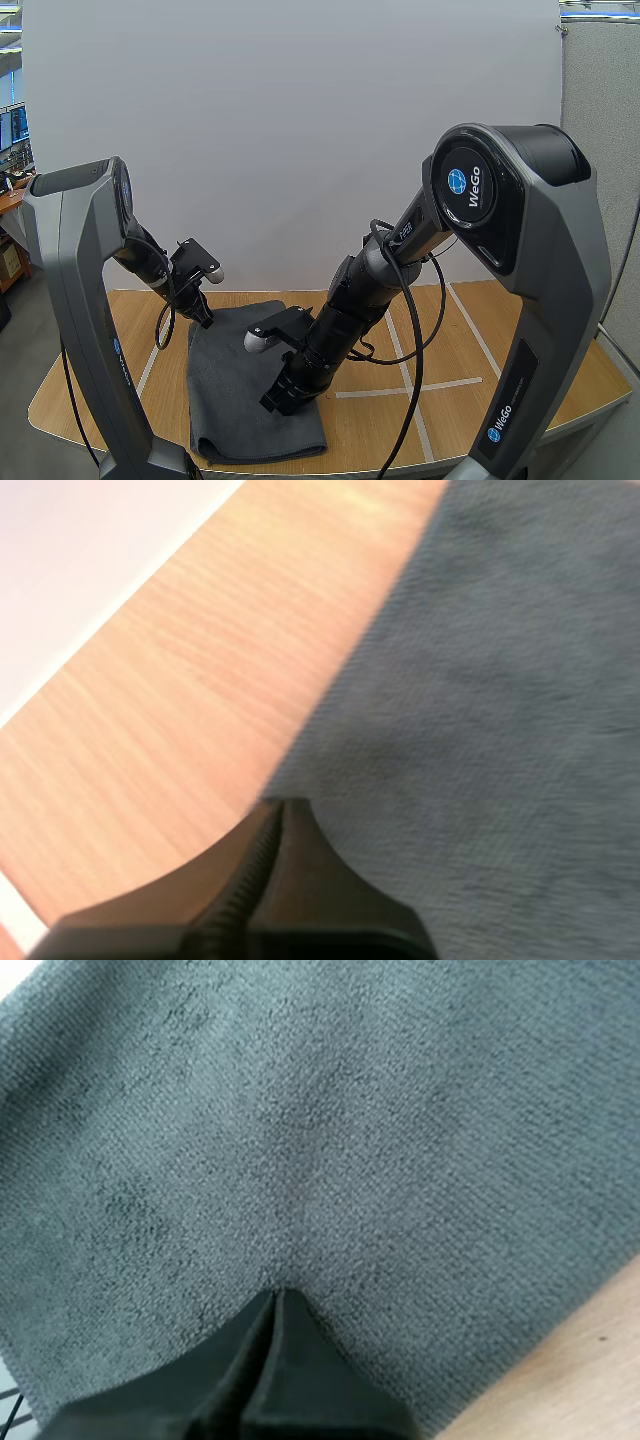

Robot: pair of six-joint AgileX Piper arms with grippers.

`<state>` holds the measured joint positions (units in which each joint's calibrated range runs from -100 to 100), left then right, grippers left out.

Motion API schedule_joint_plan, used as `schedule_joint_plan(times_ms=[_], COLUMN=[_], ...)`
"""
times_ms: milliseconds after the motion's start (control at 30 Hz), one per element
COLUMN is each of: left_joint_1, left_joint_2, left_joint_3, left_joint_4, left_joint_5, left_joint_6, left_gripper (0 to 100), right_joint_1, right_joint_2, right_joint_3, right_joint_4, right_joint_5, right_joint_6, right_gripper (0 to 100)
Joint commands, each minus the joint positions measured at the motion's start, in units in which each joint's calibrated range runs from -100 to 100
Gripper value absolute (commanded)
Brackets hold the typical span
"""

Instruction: Fold the towel

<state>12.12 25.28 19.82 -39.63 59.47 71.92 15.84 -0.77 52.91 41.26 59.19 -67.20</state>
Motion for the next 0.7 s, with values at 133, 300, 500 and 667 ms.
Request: schedule_joint_plan(times_ms=[133,300,500,667], left_joint_1=[0.12,1.31,2.93,3.12], left_joint_2=[-0.4,-3.4,-7.6,-7.5], left_joint_3=[-1.0,-1.0,-1.0,-0.8], left_joint_4=[-1.1,-1.1,-0.8,2.4], left_joint_5=[-11.7,-1.4,29.1,40.5], left_joint_6=[-0.7,-1.0,-0.8,-1.1], left_gripper=[0,0,0,0], right_joint_1=[-0.3,-0.3,-0.3,-0.3], right_joint_2=[0.0,0.0,0.0,0.0], right_joint_3=[1.2,1.2,1.2,1.2], right_joint_4=[-3.1,-3.1,-3.1,-2.8], right_joint_5=[3.2,2.4,0.1,-0.4], right_joint_6=[0.2,0.2,0.2,0.2], right_gripper=[0,0,0,0])
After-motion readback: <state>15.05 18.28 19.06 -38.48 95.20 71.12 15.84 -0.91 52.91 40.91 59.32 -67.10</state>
